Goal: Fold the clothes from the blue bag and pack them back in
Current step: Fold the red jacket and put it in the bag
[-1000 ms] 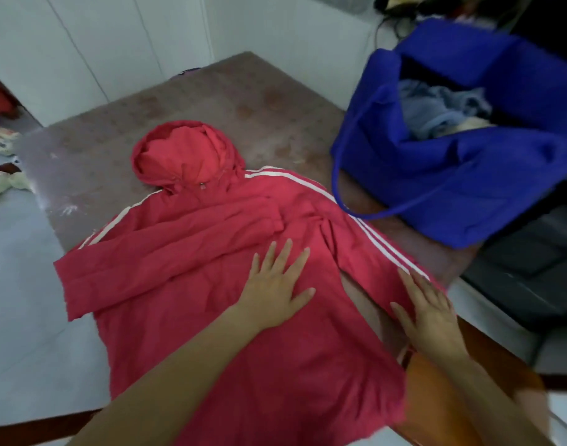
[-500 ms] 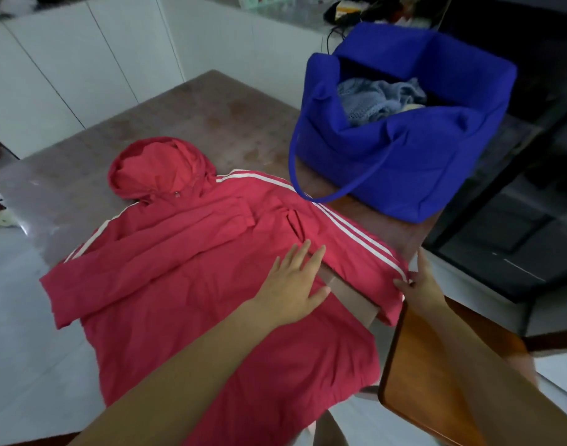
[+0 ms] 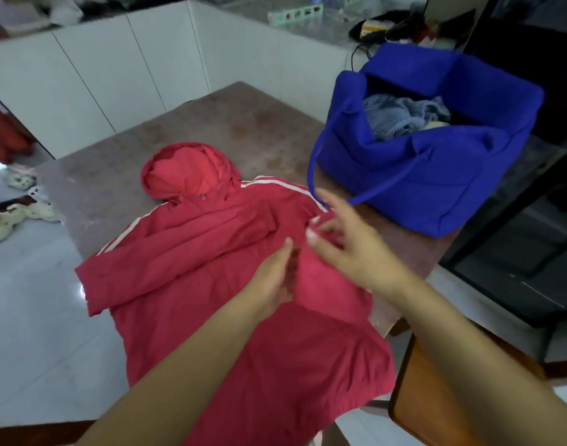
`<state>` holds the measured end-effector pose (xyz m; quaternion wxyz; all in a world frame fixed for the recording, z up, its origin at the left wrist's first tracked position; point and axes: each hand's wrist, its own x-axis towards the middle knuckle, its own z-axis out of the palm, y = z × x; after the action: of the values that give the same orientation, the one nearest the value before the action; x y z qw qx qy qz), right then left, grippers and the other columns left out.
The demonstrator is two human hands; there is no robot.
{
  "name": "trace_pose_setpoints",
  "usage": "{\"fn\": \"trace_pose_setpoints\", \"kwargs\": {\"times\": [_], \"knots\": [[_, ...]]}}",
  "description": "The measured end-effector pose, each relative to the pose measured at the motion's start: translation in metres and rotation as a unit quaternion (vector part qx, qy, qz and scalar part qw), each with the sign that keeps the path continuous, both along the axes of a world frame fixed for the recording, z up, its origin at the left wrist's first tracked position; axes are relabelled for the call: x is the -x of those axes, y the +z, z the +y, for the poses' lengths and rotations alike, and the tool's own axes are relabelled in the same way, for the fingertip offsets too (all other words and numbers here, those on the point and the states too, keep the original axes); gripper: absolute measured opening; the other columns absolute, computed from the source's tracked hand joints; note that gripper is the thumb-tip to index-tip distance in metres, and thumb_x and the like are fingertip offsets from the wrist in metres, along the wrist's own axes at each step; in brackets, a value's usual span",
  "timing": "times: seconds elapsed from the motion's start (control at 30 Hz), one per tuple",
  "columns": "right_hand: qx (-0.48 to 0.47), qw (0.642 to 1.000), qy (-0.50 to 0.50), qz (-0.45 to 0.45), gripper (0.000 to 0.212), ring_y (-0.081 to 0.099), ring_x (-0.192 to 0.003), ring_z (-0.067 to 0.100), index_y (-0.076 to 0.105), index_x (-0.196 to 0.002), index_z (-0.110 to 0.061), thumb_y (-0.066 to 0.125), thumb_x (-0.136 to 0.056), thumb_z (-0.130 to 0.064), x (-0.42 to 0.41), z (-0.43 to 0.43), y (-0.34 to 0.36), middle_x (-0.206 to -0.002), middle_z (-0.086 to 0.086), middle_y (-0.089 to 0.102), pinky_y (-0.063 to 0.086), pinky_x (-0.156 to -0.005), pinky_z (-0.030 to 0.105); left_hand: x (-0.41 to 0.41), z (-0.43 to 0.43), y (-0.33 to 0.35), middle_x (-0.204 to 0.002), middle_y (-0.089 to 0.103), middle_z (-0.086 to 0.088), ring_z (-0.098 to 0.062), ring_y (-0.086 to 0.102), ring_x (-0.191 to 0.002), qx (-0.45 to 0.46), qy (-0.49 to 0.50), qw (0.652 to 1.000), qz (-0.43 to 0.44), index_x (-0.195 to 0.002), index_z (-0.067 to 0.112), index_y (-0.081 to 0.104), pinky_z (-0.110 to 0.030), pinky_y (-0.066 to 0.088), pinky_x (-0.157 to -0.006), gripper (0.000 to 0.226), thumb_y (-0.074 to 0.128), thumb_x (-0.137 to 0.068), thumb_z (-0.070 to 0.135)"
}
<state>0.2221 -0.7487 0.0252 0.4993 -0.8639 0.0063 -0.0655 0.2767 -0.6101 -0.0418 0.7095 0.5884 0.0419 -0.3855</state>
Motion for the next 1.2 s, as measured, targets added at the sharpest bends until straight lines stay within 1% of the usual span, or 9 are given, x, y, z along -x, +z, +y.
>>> {"fn": "trace_pose_setpoints", "kwargs": {"times": [0.1, 0.3, 0.5, 0.6, 0.7, 0.8, 0.83, 0.97, 1.2], "knots": [[-0.1, 0.982, 0.155, 0.051, 0.057, 0.06, -0.111, 0.02, 0.025, -0.143, -0.026, 0.05, -0.095, -0.01, -0.016, 0.04, -0.001, -0.119, 0.016, 0.06, 0.047, -0.092, 0.029, -0.021, 0.043, -0.011, -0.103, 0.07, -0.013, -0.024, 0.069, -0.08, 0.043, 0.1, 0.989, 0.099, -0.108, 0.013, 0.067, -0.034, 0.052, -0.077, 0.052, 0.037, -0.095, 0.053], [-0.111, 0.982, 0.117, 0.103, 0.055, 0.067, -0.081, 0.001, 0.027, -0.137, -0.027, 0.041, -0.096, 0.007, -0.045, 0.029, -0.052, -0.112, 0.023, 0.062, 0.051, -0.079, 0.017, -0.031, 0.14, -0.053, -0.123, 0.056, -0.008, -0.027, 0.056, -0.101, -0.05, 0.173, 0.971, 0.159, -0.129, 0.018, 0.046, -0.05, 0.039, -0.091, 0.066, 0.025, -0.09, 0.067], [0.227, 0.951, 0.164, 0.133, 0.084, 0.056, -0.115, 0.022, 0.012, -0.149, -0.038, 0.055, -0.086, -0.005, -0.069, 0.033, -0.097, -0.147, 0.0, 0.04, 0.04, -0.097, 0.023, -0.004, 0.122, -0.051, -0.122, 0.058, -0.007, -0.014, 0.054, -0.102, -0.28, 0.172, 0.934, -0.139, -0.124, 0.011, 0.051, -0.029, 0.043, -0.088, 0.053, 0.065, -0.084, 0.044], [0.238, 0.935, 0.213, 0.154, 0.091, 0.061, -0.103, 0.026, -0.002, -0.146, -0.045, 0.053, -0.086, -0.005, -0.085, 0.049, -0.104, -0.134, 0.01, 0.054, 0.046, -0.091, 0.027, 0.019, 0.096, -0.052, -0.128, 0.052, -0.002, -0.014, 0.048, -0.115, -0.341, 0.046, 0.869, -0.354, -0.132, 0.013, 0.044, -0.03, 0.04, -0.099, 0.087, 0.067, -0.066, 0.065], [0.258, 0.91, 0.258, 0.198, 0.086, 0.063, -0.086, 0.027, -0.006, -0.146, -0.046, 0.046, -0.089, -0.007, -0.098, 0.06, -0.113, -0.113, 0.019, 0.063, 0.051, -0.08, 0.033, 0.041, 0.072, -0.069, -0.155, 0.015, -0.01, -0.026, 0.017, -0.142, -0.462, -0.146, 0.776, -0.403, -0.151, 0.019, 0.008, -0.045, 0.023, -0.115, 0.126, 0.053, -0.051, 0.081], [0.227, 0.923, 0.258, 0.173, 0.084, 0.059, -0.112, 0.027, 0.001, -0.147, -0.046, 0.048, -0.09, -0.007, -0.111, 0.055, -0.118, -0.128, 0.014, 0.059, 0.046, -0.096, 0.034, 0.047, 0.074, -0.095, -0.151, 0.03, -0.014, -0.039, 0.034, -0.136, -0.525, -0.198, 0.676, -0.478, -0.144, 0.028, 0.028, -0.056, 0.041, -0.1, 0.104, 0.073, -0.056, 0.061], [0.234, 0.931, 0.244, 0.141, 0.083, 0.055, -0.119, 0.027, 0.005, -0.148, -0.042, 0.052, -0.09, -0.007, -0.118, 0.046, -0.117, -0.133, 0.011, 0.056, 0.043, -0.1, 0.035, 0.046, 0.079, -0.1, -0.144, 0.043, -0.011, -0.037, 0.046, -0.128, -0.517, -0.175, 0.671, -0.502, -0.134, 0.028, 0.043, -0.051, 0.048, -0.094, 0.083, 0.075, -0.06, 0.048], [0.419, 0.894, 0.153, 0.035, 0.078, 0.052, -0.118, 0.033, 0.017, -0.15, -0.025, 0.062, -0.087, -0.023, -0.149, -0.014, -0.114, -0.134, 0.011, 0.053, 0.043, -0.096, 0.043, 0.026, 0.116, -0.086, -0.1, 0.068, 0.0, -0.016, 0.062, -0.09, -0.421, 0.095, 0.812, -0.393, -0.107, 0.016, 0.067, -0.026, 0.046, -0.078, 0.037, 0.057, -0.071, 0.023], [0.43, 0.861, 0.237, 0.131, 0.081, 0.035, -0.134, 0.031, 0.029, -0.146, -0.015, 0.069, -0.081, -0.043, -0.183, -0.074, -0.112, -0.138, 0.016, 0.049, 0.024, -0.111, 0.036, -0.022, 0.194, -0.043, -0.063, 0.056, 0.001, -0.011, 0.051, -0.061, -0.356, 0.396, 0.826, -0.184, -0.071, 0.01, 0.056, -0.01, 0.039, -0.049, 0.018, 0.059, -0.089, 0.009]]}}
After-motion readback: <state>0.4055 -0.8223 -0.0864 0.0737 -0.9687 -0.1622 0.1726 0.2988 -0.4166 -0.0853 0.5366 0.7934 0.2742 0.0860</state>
